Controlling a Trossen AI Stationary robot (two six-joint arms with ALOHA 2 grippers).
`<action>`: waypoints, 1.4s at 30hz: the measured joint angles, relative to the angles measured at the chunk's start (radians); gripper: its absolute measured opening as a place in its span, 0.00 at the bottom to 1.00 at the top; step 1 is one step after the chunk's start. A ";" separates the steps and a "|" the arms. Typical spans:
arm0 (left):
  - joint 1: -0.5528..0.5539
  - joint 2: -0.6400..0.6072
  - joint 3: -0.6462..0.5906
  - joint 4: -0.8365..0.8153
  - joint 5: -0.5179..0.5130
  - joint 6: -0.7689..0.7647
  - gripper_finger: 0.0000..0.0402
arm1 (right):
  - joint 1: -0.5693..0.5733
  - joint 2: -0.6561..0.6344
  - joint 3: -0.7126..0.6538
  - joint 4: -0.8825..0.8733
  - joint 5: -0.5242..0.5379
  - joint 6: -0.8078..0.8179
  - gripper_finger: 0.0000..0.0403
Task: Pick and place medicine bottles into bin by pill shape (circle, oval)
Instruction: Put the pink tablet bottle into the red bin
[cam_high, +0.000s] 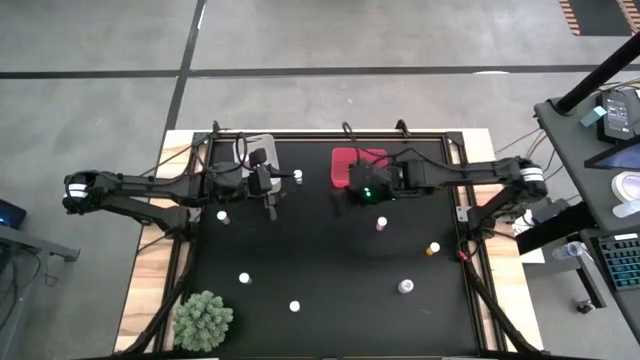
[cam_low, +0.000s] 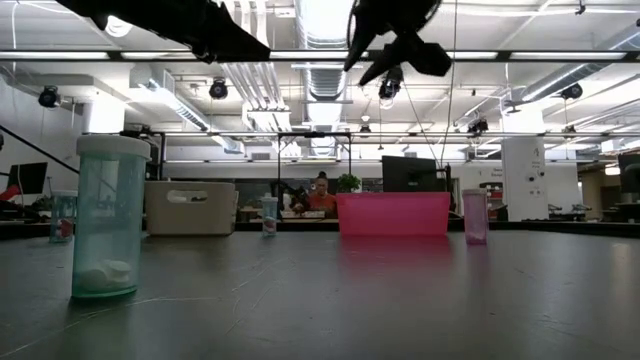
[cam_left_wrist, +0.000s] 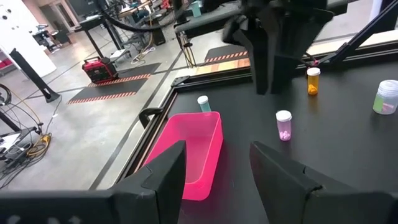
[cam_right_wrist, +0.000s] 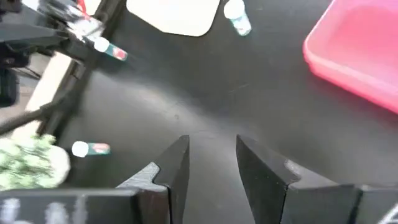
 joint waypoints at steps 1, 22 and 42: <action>0.000 0.000 0.000 0.001 0.000 0.000 0.40 | -0.001 0.016 0.038 -0.056 0.001 -0.017 0.30; 0.000 -0.070 -0.021 -0.007 0.000 0.000 0.40 | -0.043 0.079 0.188 -0.683 -0.066 -0.085 0.53; 0.000 -0.071 -0.022 -0.009 0.000 0.000 0.40 | -0.032 0.079 -0.196 -0.384 -0.194 0.024 0.75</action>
